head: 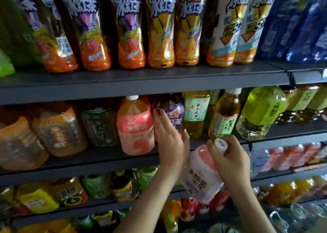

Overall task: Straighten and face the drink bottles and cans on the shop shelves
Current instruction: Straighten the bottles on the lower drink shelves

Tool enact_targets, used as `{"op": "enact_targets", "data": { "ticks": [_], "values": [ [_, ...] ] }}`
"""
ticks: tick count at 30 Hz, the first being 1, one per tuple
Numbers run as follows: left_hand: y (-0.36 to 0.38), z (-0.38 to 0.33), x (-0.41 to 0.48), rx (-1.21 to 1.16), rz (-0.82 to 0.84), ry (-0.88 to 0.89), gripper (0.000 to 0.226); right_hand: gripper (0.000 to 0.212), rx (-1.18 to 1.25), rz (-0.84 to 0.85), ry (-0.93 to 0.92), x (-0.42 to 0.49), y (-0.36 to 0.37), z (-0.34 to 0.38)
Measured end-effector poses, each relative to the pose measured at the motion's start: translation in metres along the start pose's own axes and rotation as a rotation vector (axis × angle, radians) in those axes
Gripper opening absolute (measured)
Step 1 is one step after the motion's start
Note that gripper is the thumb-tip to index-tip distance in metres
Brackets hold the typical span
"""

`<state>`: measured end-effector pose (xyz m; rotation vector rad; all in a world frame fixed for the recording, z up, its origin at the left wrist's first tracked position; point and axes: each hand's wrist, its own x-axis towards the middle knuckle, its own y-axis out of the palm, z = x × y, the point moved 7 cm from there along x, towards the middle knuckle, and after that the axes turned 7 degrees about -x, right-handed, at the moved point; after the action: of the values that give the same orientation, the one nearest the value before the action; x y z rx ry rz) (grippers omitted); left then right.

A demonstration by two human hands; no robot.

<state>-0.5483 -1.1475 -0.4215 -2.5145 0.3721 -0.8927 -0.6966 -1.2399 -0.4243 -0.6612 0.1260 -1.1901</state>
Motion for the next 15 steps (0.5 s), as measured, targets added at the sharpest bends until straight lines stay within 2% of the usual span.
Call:
{"op": "enact_targets", "data": {
  "ticks": [3, 8, 11, 15],
  "values": [
    [0.008, -0.002, 0.02, 0.173, -0.125, 0.029, 0.092, 0.023, 0.016, -0.015, -0.018, 0.006, 0.002, -0.016],
    [0.016, -0.007, 0.039, 0.486, -0.168, 0.065, 0.104, 0.024, 0.074, -0.039, -0.049, 0.017, 0.004, -0.027],
    [0.016, -0.009, 0.039, 0.505, -0.213, 0.061, 0.104, 0.024, 0.092, -0.036, -0.08, 0.021, 0.007, -0.028],
    [0.013, -0.01, 0.032, 0.395, -0.32, 0.061, 0.1, 0.026, 0.145, -0.025, -0.104, 0.021, 0.01, -0.029]
  ]
}}
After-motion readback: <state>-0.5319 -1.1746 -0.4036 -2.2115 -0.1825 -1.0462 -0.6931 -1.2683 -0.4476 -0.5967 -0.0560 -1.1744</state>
